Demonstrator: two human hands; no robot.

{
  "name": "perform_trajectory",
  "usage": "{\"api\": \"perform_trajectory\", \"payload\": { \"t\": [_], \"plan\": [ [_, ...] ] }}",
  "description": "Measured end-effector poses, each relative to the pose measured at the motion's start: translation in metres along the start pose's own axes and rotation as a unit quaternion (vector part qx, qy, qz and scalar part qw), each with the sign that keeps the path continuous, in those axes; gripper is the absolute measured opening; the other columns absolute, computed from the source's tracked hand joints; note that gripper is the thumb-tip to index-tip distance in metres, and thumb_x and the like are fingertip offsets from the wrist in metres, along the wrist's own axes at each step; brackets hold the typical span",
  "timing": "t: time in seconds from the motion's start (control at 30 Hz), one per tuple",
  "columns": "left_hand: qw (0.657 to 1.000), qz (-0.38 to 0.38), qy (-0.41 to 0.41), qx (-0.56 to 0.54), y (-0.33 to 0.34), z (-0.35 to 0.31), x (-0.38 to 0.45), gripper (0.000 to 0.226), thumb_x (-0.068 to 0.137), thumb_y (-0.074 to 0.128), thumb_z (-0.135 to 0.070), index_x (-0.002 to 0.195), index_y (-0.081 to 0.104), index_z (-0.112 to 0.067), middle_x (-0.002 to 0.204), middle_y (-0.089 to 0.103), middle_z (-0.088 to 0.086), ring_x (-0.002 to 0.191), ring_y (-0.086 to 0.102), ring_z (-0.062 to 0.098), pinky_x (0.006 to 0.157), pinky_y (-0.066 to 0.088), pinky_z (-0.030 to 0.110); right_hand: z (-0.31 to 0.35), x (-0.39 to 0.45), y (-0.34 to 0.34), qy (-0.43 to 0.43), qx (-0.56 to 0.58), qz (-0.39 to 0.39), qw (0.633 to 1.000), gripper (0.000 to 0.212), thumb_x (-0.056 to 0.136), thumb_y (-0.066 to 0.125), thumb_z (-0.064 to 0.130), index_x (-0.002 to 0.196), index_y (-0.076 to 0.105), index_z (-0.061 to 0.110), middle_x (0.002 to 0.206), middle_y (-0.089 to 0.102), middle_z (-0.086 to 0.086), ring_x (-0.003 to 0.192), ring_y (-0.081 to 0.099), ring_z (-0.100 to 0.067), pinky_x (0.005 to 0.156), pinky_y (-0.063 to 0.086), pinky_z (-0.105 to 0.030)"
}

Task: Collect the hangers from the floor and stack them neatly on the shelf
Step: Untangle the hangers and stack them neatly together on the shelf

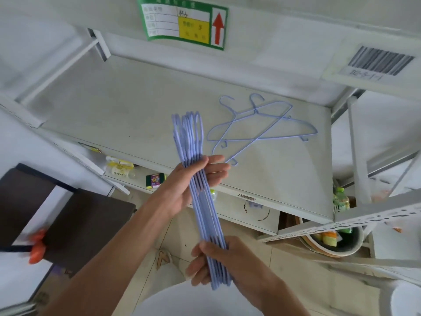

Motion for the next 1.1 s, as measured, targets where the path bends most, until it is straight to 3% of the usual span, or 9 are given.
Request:
{"api": "perform_trajectory", "payload": {
  "t": [0.1,0.23,0.47,0.63,0.7,0.8,0.87,0.97,1.1],
  "plan": [
    [0.999,-0.001,-0.015,-0.040,0.008,0.003,0.012,0.031,0.092,0.058,-0.012,0.115,0.076,0.001,0.115,0.075,0.022,0.102,0.076,0.027,0.081,0.061,0.029,0.000,-0.015,-0.012,-0.017,0.000,0.037,0.999,0.030,0.103,0.059,0.020,0.108,0.069,-0.008,0.108,0.072,-0.034,0.082,0.076,-0.026,0.078,0.062,-0.034],
    [0.996,0.069,-0.053,-0.020,0.023,0.010,0.015,0.048,0.086,0.076,-0.009,0.130,0.065,0.005,0.126,0.070,0.023,0.115,0.070,0.031,0.092,0.058,0.031,-0.003,-0.039,-0.044,-0.053,-0.036,0.052,0.997,0.036,0.107,0.051,0.018,0.126,0.062,-0.012,0.117,0.070,-0.033,0.101,0.074,-0.029,0.091,0.060,-0.035],
    [0.992,0.076,-0.091,0.044,0.052,0.022,-0.001,0.042,0.103,0.041,-0.019,0.135,0.063,-0.001,0.138,0.064,0.021,0.121,0.068,0.030,0.099,0.056,0.044,-0.010,-0.060,-0.078,-0.053,-0.056,0.086,0.993,0.032,0.108,0.049,0.012,0.121,0.065,-0.012,0.115,0.072,-0.032,0.106,0.073,-0.037,0.089,0.060,-0.034],
    [0.987,0.101,-0.117,0.048,0.056,0.036,-0.016,0.043,0.104,0.044,-0.015,0.139,0.055,0.008,0.140,0.059,0.029,0.123,0.065,0.037,0.104,0.053,0.048,-0.026,-0.071,-0.083,-0.018,-0.073,0.141,0.987,0.035,0.106,0.056,0.023,0.131,0.065,0.001,0.125,0.071,-0.023,0.119,0.067,-0.041,0.105,0.054,-0.044],
    [0.988,0.103,-0.105,0.043,0.061,0.034,-0.018,0.043,0.103,0.046,-0.015,0.138,0.056,0.008,0.139,0.059,0.030,0.124,0.064,0.039,0.102,0.054,0.046,-0.025,-0.070,-0.087,0.007,-0.058,0.151,0.987,0.047,0.099,0.068,0.031,0.138,0.062,0.004,0.131,0.068,-0.024,0.124,0.064,-0.042,0.108,0.051,-0.044],
    [0.992,0.088,-0.087,0.021,0.065,0.030,-0.021,0.041,0.104,0.042,-0.014,0.136,0.059,0.006,0.139,0.060,0.030,0.123,0.065,0.039,0.099,0.056,0.044,0.002,-0.069,-0.098,-0.016,-0.023,0.174,0.984,0.060,0.091,0.075,0.040,0.132,0.064,-0.003,0.115,0.077,-0.011,0.105,0.075,-0.022,0.091,0.058,-0.029],
    [0.994,0.079,-0.075,0.000,0.062,0.027,-0.021,0.039,0.105,0.044,-0.014,0.135,0.061,0.004,0.140,0.059,0.029,0.124,0.064,0.039,0.099,0.056,0.043,0.028,-0.059,-0.121,-0.036,0.013,0.115,0.993,0.059,0.087,0.078,0.044,0.123,0.069,-0.002,0.109,0.078,-0.014,0.095,0.077,-0.022,0.080,0.060,-0.027],
    [0.996,0.079,-0.051,-0.007,0.051,0.024,-0.018,0.043,0.100,0.061,-0.017,0.138,0.058,0.003,0.145,0.055,0.029,0.130,0.059,0.041,0.102,0.054,0.044,0.063,-0.022,-0.181,-0.080,-0.021,-0.058,0.995,0.032,0.101,0.061,0.026,0.113,0.070,-0.002,0.107,0.077,-0.025,0.096,0.077,-0.034,0.078,0.062,-0.031],
    [0.988,0.134,-0.037,-0.068,0.032,0.044,-0.005,0.047,0.112,0.028,-0.010,0.156,0.026,0.008,0.161,0.027,0.032,0.149,0.030,0.046,0.123,0.024,0.057,0.128,0.052,-0.249,-0.140,-0.148,-0.227,0.952,0.017,0.102,0.055,0.009,0.103,0.070,0.001,0.092,0.077,-0.018,0.071,0.077,-0.026,0.068,0.061,-0.029]
  ]
}}
Point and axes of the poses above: each hand's wrist, its own x-axis towards the middle knuckle, its own y-axis out of the palm, z = x × y, the point moved 5 cm from there along x, towards the middle knuckle
